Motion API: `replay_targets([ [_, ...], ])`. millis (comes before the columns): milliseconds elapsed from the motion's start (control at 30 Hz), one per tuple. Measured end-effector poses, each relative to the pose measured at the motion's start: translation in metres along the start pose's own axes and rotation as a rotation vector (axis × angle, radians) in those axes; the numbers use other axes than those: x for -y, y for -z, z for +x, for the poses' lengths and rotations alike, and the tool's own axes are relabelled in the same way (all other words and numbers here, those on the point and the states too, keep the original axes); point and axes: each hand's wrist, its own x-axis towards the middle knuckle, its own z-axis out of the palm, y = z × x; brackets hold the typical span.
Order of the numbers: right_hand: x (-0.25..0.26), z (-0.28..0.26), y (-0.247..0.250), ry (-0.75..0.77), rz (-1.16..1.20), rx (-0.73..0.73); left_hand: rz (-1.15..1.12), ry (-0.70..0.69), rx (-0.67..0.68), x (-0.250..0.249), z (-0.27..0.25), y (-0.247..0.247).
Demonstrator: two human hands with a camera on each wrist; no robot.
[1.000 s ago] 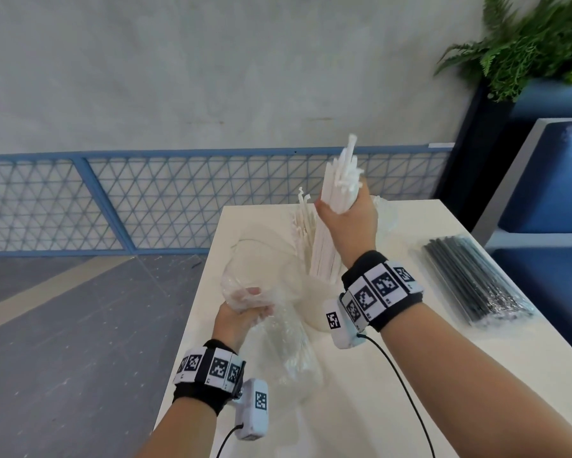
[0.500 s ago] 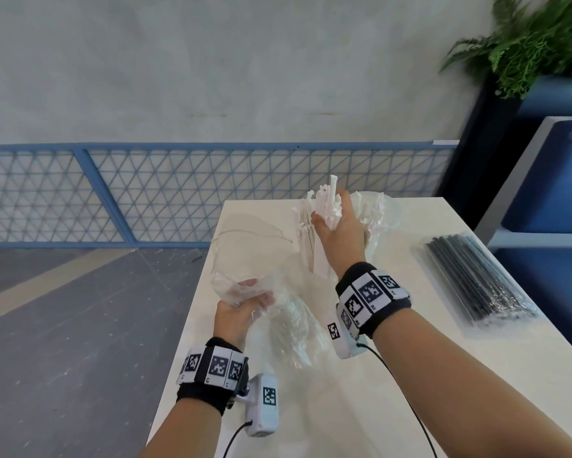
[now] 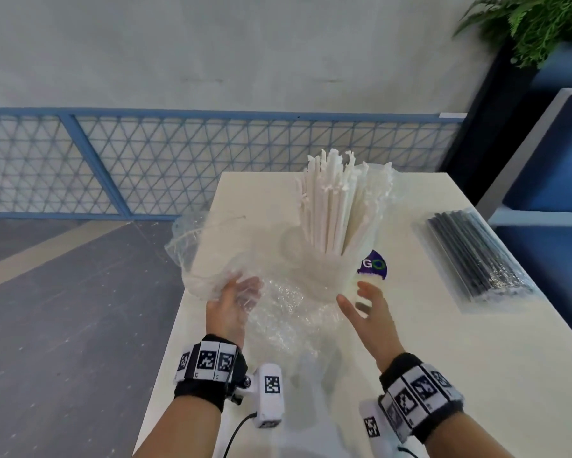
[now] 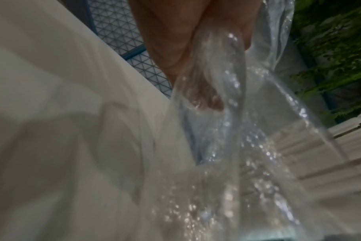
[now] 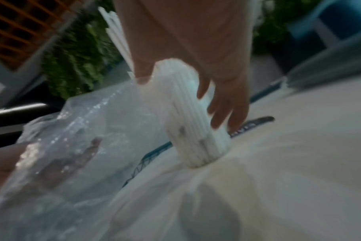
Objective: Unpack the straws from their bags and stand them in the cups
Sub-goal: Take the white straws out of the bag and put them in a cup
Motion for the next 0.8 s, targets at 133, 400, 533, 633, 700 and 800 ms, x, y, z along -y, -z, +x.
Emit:
replay_targets([
  [133,-0.022,-0.005,-0.006,-0.202,0.226,0.334,0.044,0.097,-0.055,0.014,0.0,0.002],
  [400,-0.022,0.008,-0.007,-0.154,0.111,0.385,1.175,-0.57,-0.282,0.013,-0.001,0.045],
  [533,-0.019,0.017,-0.014,-0.148,0.024,0.41,1.497,-0.464,-0.054,0.013,0.005,0.055],
  [633,-0.018,0.023,-0.016,-0.078,-0.146,0.389,1.288,-0.346,-0.101,0.008,0.002,0.059],
  [700,-0.02,0.028,-0.015,-0.029,-0.27,0.36,1.22,-0.308,-0.177,0.006,0.0,0.063],
  [800,-0.023,0.033,-0.015,0.023,-0.451,0.279,1.173,-0.274,-0.188,0.009,-0.002,0.068],
])
